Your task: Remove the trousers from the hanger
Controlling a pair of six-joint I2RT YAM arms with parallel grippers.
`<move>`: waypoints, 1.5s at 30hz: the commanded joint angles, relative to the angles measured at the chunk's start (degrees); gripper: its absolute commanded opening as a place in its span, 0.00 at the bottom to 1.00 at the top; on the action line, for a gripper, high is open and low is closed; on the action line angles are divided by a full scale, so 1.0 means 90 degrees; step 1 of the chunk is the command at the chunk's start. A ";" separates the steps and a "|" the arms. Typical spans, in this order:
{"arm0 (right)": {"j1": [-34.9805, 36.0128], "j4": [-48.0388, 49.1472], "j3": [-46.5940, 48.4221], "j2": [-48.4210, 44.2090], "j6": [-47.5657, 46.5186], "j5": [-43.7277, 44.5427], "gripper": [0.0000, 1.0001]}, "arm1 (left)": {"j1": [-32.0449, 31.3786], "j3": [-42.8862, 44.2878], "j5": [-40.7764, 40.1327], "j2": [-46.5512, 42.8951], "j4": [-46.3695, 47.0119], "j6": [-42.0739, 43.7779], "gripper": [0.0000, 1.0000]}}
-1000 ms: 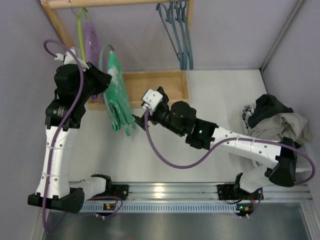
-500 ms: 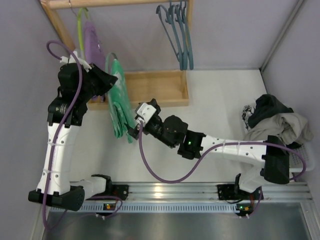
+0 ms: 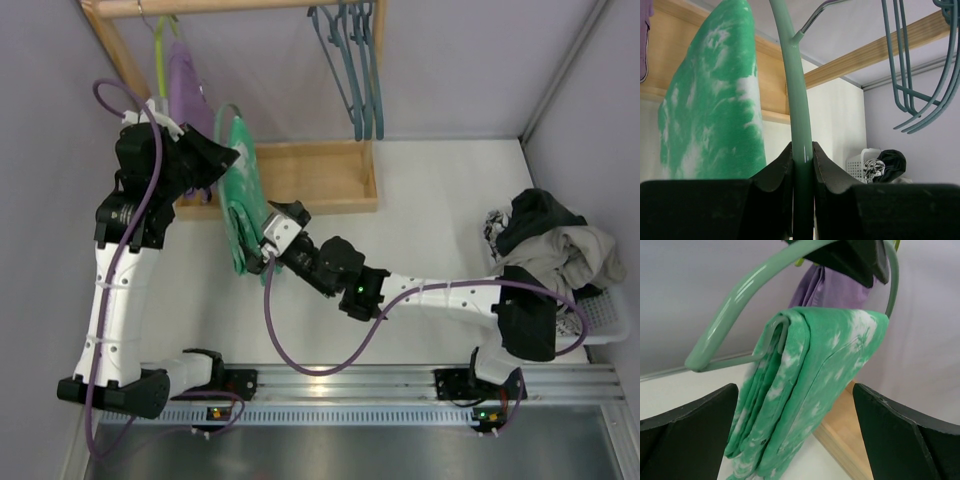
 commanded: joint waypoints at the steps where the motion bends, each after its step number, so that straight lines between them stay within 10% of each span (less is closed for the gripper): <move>1: 0.0029 0.0757 0.0170 0.0167 -0.0144 0.0161 0.99 | -0.0026 0.0543 0.0135 -0.0225 0.1241 -0.0115 0.00; 45: -0.0664 0.1041 0.0268 0.0383 -0.0056 0.0073 0.94 | -0.0026 0.0621 0.0243 -0.0303 0.1260 -0.0212 0.00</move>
